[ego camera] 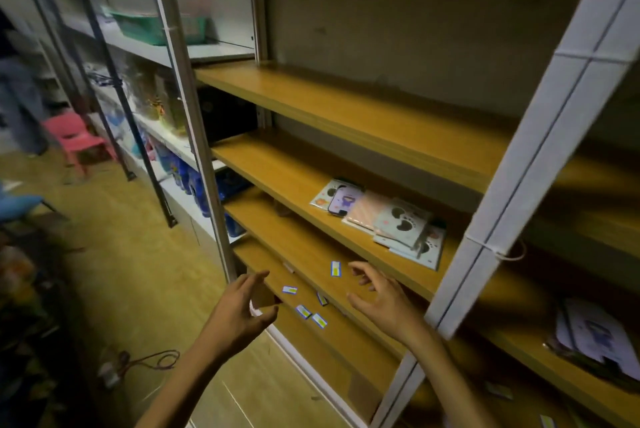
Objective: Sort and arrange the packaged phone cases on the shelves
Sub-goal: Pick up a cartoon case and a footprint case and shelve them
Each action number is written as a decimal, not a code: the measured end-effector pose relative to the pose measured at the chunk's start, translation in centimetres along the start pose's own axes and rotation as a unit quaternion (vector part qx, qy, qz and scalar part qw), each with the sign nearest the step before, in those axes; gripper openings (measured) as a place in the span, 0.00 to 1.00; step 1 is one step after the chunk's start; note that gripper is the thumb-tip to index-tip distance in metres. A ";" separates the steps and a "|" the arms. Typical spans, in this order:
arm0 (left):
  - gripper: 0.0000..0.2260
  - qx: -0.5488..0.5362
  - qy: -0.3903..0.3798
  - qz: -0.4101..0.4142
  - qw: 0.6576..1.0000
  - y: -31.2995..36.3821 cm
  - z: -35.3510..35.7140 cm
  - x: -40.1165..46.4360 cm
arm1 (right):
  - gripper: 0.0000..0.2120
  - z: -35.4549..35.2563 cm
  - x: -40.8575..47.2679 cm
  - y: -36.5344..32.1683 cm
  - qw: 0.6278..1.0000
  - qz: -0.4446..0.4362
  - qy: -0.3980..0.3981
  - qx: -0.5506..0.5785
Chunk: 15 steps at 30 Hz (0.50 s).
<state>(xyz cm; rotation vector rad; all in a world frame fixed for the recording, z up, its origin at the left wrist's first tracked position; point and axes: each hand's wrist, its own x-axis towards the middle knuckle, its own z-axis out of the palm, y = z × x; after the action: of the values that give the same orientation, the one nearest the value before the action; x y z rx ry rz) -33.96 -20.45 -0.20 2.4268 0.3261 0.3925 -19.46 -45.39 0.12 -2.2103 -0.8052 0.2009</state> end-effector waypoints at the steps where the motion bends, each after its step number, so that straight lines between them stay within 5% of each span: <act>1: 0.29 0.001 -0.003 0.005 1.000 -0.8 -0.5 0.9 | 0.21 0.5 0.9 -0.4 1.000 0.010 0.004 0.001; 15: 0.31 -0.020 -0.065 0.062 0.996 -4.6 -0.1 14.6 | 0.23 -0.1 9.0 -0.1 0.984 0.136 0.114 -0.006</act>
<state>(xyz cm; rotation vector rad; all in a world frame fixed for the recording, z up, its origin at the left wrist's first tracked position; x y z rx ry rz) -21.14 -12.11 -0.15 2.4269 0.1100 0.2903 -12.37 -39.93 1.25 -2.2991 -0.3795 0.0737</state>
